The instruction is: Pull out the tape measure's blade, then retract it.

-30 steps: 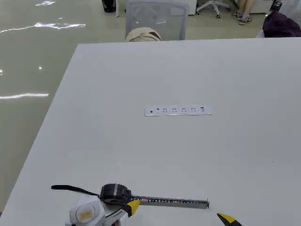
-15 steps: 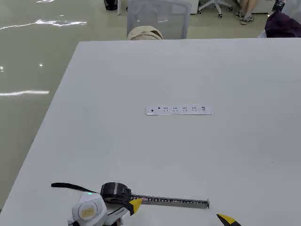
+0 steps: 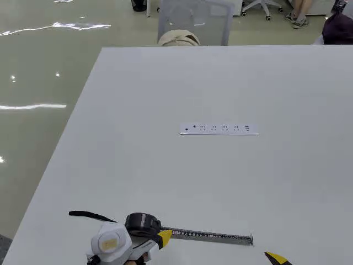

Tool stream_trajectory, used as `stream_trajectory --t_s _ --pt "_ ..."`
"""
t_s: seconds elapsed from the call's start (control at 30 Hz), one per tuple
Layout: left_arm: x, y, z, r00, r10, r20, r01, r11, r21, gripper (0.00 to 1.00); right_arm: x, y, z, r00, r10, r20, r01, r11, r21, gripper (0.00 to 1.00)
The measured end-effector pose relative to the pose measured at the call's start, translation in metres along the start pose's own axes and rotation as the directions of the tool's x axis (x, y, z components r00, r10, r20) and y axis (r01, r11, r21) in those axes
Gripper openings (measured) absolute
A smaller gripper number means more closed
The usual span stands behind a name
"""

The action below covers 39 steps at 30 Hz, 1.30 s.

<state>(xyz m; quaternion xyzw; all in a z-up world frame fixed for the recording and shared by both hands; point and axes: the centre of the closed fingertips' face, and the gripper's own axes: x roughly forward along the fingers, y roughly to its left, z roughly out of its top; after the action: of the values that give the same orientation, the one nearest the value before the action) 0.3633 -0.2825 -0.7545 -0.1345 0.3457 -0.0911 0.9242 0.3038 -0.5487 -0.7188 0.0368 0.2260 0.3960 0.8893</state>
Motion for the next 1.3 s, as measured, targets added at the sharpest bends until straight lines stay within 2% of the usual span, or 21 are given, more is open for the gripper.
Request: stream_trajectory --t_s 0.1,0.23,0.3,0.67,0.87,1.3 --pt "0.002 -0.002 0.001 0.9998 0.021 0.003 -0.021 1.000 0.007 0.86 0.000 -0.001 0.000 1.0000 0.000 -0.003 0.000 1.000 -0.006 0.54" --pt "0.004 0.001 0.003 0.9988 0.049 0.007 -0.049 0.999 -0.016 0.86 -0.001 -0.003 -0.001 1.0000 -0.002 -0.006 0.002 1.000 -0.008 0.54" --pt "0.004 0.002 0.006 0.9982 0.056 0.020 -0.055 0.997 -0.059 0.87 -0.002 -0.003 -0.001 1.0000 -0.004 -0.007 0.004 1.000 -0.004 0.54" --pt "0.005 0.007 0.005 0.9925 0.121 0.019 -0.119 0.991 -0.057 0.82 -0.005 -0.011 -0.001 0.9999 -0.007 -0.011 0.007 1.000 -0.008 0.53" --pt "0.006 0.008 0.006 0.9885 0.149 0.022 -0.147 0.987 -0.071 0.81 -0.002 -0.007 0.002 0.9998 0.011 -0.018 -0.012 0.999 -0.031 0.53" --pt "0.007 0.015 0.006 0.9792 0.202 0.017 -0.200 0.976 -0.083 0.73 -0.003 -0.004 0.003 0.9996 0.024 -0.012 -0.024 1.000 -0.012 0.50"
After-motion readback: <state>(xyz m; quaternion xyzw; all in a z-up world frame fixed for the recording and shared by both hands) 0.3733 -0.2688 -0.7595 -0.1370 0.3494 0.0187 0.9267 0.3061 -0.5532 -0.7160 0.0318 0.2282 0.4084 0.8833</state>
